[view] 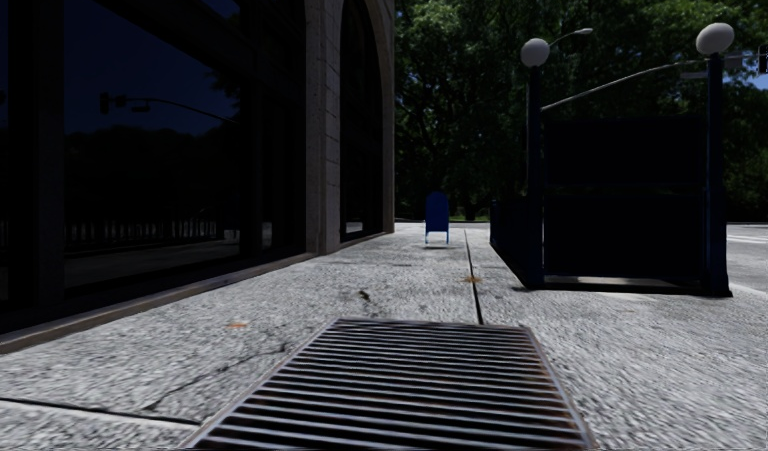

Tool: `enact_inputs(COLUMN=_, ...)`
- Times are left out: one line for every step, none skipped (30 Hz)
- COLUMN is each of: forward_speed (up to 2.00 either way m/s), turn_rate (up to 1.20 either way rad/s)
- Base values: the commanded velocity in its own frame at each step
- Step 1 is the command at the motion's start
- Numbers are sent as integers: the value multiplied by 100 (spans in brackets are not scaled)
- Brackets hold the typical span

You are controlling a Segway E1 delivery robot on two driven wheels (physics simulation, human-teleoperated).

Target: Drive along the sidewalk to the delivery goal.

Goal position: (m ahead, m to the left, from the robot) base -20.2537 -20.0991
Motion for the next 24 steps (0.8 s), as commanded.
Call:
enact_inputs(forward_speed=200, turn_rate=27)
enact_inputs(forward_speed=200, turn_rate=27)
enact_inputs(forward_speed=200, turn_rate=27)
enact_inputs(forward_speed=200, turn_rate=27)
enact_inputs(forward_speed=200, turn_rate=27)
enact_inputs(forward_speed=200, turn_rate=27)
enact_inputs(forward_speed=200, turn_rate=27)
enact_inputs(forward_speed=200, turn_rate=27)
enact_inputs(forward_speed=200, turn_rate=27)
enact_inputs(forward_speed=200, turn_rate=27)
enact_inputs(forward_speed=200, turn_rate=27)
enact_inputs(forward_speed=200, turn_rate=27)
enact_inputs(forward_speed=200, turn_rate=27)
enact_inputs(forward_speed=200, turn_rate=27)
enact_inputs(forward_speed=200, turn_rate=27)
enact_inputs(forward_speed=200, turn_rate=27)
enact_inputs(forward_speed=200, turn_rate=27)
enact_inputs(forward_speed=200, turn_rate=27)
enact_inputs(forward_speed=200, turn_rate=27)
enact_inputs(forward_speed=200, turn_rate=27)
enact_inputs(forward_speed=200, turn_rate=27)
enact_inputs(forward_speed=200, turn_rate=27)
enact_inputs(forward_speed=200, turn_rate=24)
enact_inputs(forward_speed=200, turn_rate=14)
